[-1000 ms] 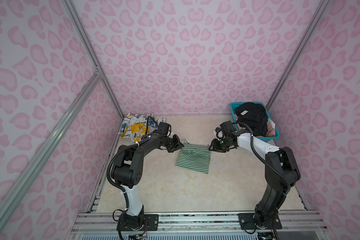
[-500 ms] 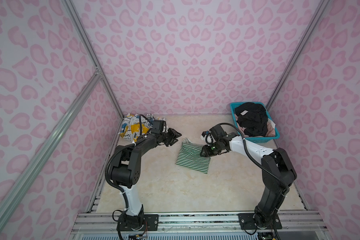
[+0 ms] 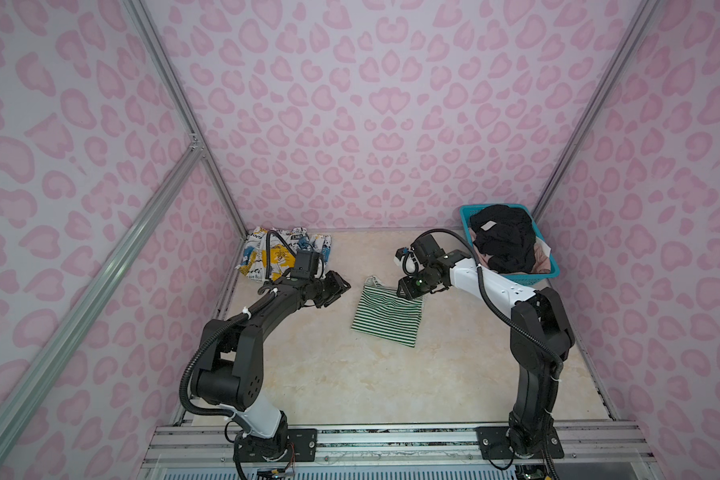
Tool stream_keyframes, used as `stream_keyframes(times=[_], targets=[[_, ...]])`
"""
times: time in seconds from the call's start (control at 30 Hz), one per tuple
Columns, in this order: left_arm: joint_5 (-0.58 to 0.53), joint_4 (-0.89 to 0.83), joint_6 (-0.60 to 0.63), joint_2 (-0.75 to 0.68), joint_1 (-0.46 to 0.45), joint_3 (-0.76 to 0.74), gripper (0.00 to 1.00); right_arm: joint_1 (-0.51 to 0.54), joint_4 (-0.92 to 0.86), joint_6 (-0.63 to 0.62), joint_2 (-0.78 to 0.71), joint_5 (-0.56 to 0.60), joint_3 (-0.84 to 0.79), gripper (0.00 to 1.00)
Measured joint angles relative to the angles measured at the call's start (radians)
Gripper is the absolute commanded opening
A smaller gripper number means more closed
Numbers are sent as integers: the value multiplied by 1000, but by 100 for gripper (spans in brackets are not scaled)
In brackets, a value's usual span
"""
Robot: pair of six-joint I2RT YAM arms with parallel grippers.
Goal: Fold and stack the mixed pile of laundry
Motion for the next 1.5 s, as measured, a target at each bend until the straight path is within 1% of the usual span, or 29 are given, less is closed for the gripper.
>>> stream_keyframes(times=[0.07,0.13,0.27,0.37,0.5,0.6,0.73,0.83,0.93,1.07,1.23,1.33,1.37,1.5], targets=[[-1,-22,24,-26,0,-21,50,0,-11,-17,-24,22,-23,50],[-5,-46,54,-41,0,-27,50,-3,-20,-22,-72,37,-89,51],[-7,-53,97,-40,-1,-28,49,-30,7,0,-169,16,-243,51],[-7,-31,121,-1,-1,-21,48,-56,56,29,-202,-15,-333,51],[2,14,143,95,-4,18,47,-80,141,54,-200,-77,-387,51],[19,64,154,151,-6,44,45,-100,221,72,-170,-115,-398,51],[34,113,172,198,-14,70,43,-108,293,75,-120,-120,-394,49],[53,130,188,225,-22,85,40,-110,333,75,-90,-120,-381,45],[70,143,205,246,-32,94,40,-113,366,74,-66,-116,-366,41],[86,151,216,259,-43,94,38,-113,375,65,-47,-98,-336,40],[109,168,227,270,-45,97,37,-113,371,34,-42,-75,-322,44],[123,179,232,270,-48,104,37,-113,364,11,-44,-57,-322,44],[126,179,234,270,-51,107,32,-113,362,5,-45,-53,-322,43],[135,179,249,270,-52,119,32,-113,357,-15,-45,-40,-306,35]])
